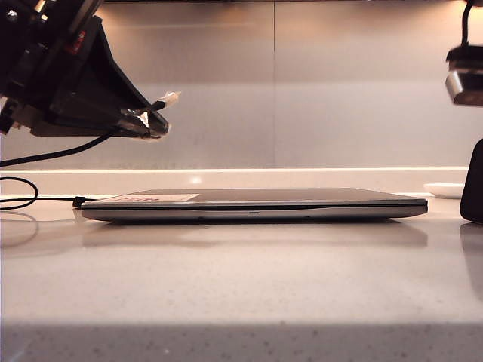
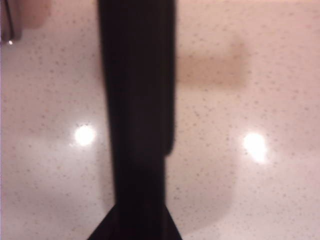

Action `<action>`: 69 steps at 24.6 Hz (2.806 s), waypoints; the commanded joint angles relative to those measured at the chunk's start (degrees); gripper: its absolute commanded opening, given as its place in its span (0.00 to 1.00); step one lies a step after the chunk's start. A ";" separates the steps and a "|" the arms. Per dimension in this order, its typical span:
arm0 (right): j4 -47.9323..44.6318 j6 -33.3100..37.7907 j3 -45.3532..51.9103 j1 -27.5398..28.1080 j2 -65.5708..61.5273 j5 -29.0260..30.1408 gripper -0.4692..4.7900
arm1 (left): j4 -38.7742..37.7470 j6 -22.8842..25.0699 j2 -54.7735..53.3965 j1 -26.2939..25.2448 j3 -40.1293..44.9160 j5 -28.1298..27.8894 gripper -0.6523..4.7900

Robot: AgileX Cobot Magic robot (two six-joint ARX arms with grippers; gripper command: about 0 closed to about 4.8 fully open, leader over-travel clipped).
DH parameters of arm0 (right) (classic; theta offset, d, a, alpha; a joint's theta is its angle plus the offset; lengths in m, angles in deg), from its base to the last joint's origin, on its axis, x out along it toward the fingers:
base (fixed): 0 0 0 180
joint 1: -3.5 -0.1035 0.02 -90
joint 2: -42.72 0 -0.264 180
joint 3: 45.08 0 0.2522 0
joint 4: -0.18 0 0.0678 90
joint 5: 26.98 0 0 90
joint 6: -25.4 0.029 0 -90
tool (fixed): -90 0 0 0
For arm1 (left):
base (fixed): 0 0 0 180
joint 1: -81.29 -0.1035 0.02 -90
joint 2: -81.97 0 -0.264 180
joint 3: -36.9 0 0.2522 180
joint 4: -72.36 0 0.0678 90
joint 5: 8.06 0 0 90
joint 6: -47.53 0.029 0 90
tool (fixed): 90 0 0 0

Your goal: Pick up the charging cable and the phone, plug the charging cable into the charging port on the phone, and finally place them back on the table.

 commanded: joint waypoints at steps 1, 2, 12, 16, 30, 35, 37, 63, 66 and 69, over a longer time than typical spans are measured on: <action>0.50 -2.10 -0.11 -0.02 -0.83 0.17 0.14 | 0.37 -0.15 0.13 0.13 -0.28 0.20 0.11; 0.42 -2.25 -0.15 -0.02 -0.90 0.26 0.07 | 0.37 -0.15 0.13 0.33 -0.28 0.20 0.11; -20.55 2.43 -5.29 0.07 1.81 25.79 0.08 | 0.15 -15.32 0.11 5.33 -0.20 0.20 0.11; -35.69 12.31 -2.99 0.07 1.79 32.89 0.08 | 0.22 -20.20 0.11 6.12 -0.20 0.20 0.11; -82.40 46.66 15.32 -5.27 0.55 37.92 0.08 | 2.14 -27.36 -0.66 8.83 -0.20 0.20 0.11; -88.41 46.80 15.32 -10.21 -3.21 36.85 0.08 | 2.93 -29.92 -1.07 8.90 -0.20 0.20 0.11; -90.86 48.06 15.30 -11.39 -4.83 36.61 0.08 | 3.02 -29.94 -1.29 8.90 -0.20 0.20 0.11; -97.09 46.77 15.23 -15.56 -9.16 35.80 0.08 | 3.19 -29.90 -1.29 8.85 -0.20 0.20 0.11; -97.09 46.21 15.23 -15.56 -9.16 35.85 0.08 | 3.19 -29.90 -1.29 8.87 -0.20 0.20 0.11; -97.09 46.21 15.23 -15.45 -9.16 36.09 0.08 | 3.19 -29.88 -1.29 8.85 -0.20 0.20 0.11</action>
